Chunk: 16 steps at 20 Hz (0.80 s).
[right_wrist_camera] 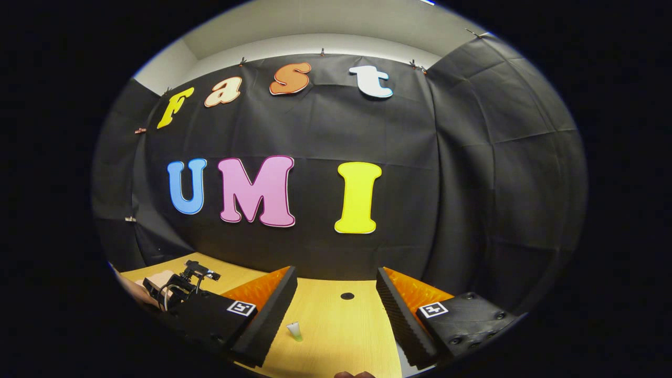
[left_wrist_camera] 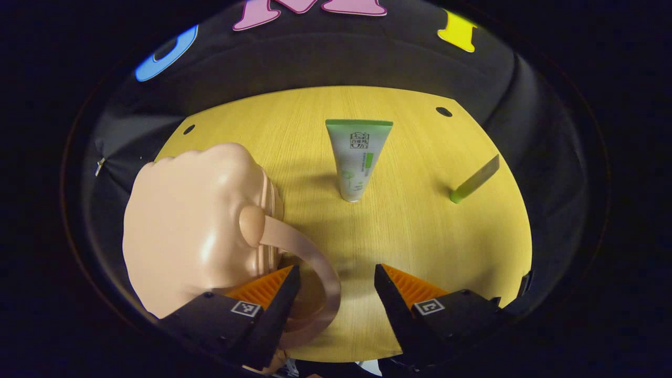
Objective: First open the suitcase, pack the skin care products into it, and then close the suitcase.
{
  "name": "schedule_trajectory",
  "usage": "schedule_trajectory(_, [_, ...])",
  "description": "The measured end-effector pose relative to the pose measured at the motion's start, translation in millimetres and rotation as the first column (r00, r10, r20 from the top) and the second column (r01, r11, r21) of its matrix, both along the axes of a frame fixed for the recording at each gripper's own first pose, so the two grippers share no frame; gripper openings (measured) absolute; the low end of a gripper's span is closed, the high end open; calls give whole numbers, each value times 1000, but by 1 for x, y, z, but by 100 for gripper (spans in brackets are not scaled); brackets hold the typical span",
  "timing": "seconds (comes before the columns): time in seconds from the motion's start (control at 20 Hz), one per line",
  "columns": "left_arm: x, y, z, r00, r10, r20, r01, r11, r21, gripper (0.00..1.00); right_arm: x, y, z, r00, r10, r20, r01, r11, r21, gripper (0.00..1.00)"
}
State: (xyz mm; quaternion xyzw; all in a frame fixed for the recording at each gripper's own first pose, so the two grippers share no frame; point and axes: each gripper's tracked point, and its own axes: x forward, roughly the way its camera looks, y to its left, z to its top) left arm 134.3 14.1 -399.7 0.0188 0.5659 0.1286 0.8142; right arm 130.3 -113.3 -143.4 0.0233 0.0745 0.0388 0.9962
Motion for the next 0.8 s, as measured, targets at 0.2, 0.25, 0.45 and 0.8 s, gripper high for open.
schedule_trajectory(0.2, [-7, -6, -1, 995, -66, -72, 62, 996, -64, 22, 5, -3, -8, 1000, -15, -20, 15, 1000, 7, 96])
schedule_trajectory(0.25, [-5, -8, 8, 995, -75, -66, 69, 994, -82, 21, 6, -1, -7, 1000, -17, -18, 17, 1000, 9, 96])
schedule_trajectory(0.45, [-4, -2, 66, 995, -95, -18, 93, 990, -102, 19, 16, 16, 2, 1000, -12, 11, 12, 1000, -25, 96])
schedule_trajectory(0.8, [-9, 106, 243, 968, -68, 243, 59, 997, 45, 22, 51, 100, 38, 989, 104, 101, -99, 994, -48, 97])
